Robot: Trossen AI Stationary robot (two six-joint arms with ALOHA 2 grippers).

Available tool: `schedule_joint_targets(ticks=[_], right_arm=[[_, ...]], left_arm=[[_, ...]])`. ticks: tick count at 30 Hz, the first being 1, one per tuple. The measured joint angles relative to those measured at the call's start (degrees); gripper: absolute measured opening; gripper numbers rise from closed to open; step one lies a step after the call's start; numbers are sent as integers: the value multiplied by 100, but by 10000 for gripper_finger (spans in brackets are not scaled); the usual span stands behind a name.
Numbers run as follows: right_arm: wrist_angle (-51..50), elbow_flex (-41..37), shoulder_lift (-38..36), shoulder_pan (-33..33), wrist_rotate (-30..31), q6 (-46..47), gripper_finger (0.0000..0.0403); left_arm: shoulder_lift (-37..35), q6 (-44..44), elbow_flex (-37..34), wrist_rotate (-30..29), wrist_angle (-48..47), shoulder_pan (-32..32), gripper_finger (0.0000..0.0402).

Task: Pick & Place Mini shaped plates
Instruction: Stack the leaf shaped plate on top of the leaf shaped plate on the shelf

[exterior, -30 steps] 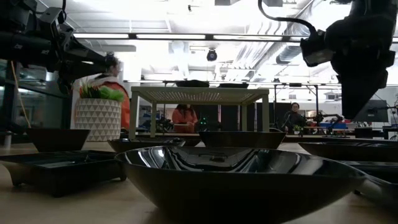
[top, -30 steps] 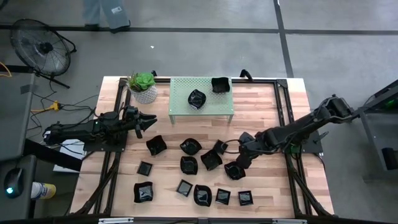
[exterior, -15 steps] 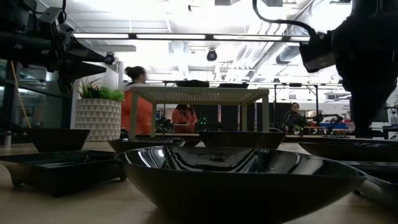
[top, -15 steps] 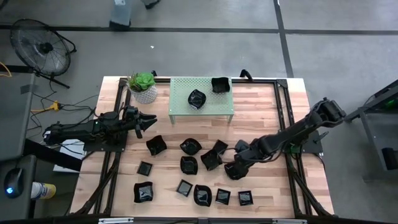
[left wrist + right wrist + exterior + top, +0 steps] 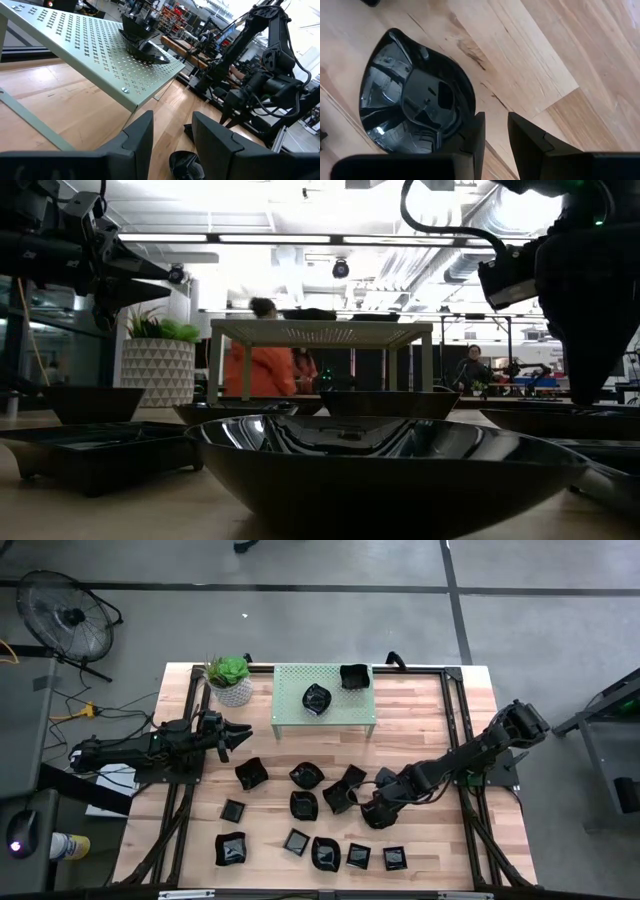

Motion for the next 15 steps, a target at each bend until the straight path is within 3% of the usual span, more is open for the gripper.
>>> schedule_joint_targets(ticks=[15], right_arm=[[213, 2, 281, 0, -2, -128, 98]], left_arm=[[-1, 2, -1, 0, 0, -2, 134]])
